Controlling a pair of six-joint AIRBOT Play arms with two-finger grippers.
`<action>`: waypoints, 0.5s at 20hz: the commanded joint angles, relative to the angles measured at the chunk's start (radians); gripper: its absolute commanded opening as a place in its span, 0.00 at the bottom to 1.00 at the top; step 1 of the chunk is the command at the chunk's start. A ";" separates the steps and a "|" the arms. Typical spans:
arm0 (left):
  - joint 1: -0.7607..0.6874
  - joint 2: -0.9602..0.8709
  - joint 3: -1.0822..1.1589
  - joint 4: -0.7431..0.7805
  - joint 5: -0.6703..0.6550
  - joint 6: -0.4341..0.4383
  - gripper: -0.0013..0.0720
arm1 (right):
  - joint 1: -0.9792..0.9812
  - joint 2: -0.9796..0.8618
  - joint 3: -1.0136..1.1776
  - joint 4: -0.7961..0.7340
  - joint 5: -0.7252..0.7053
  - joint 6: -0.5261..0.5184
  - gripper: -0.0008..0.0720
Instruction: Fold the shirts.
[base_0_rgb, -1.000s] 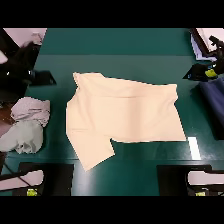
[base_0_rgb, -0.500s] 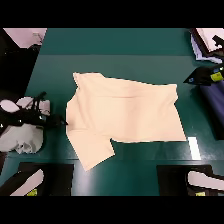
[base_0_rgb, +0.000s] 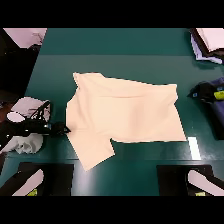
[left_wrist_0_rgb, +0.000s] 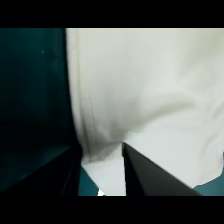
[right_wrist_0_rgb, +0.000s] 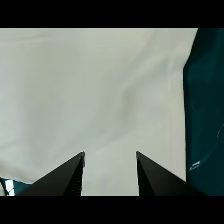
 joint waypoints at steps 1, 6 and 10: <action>-0.005 0.001 -0.006 -0.039 -0.005 0.013 0.37 | -0.068 0.066 -0.111 0.000 -0.002 -0.014 0.52; -0.087 0.001 0.031 -0.034 0.021 0.013 0.05 | -0.251 0.127 -0.339 -0.010 0.001 -0.081 0.56; -0.087 0.001 0.161 -0.031 0.001 0.013 0.05 | -0.425 0.095 -0.507 -0.011 -0.004 -0.148 0.77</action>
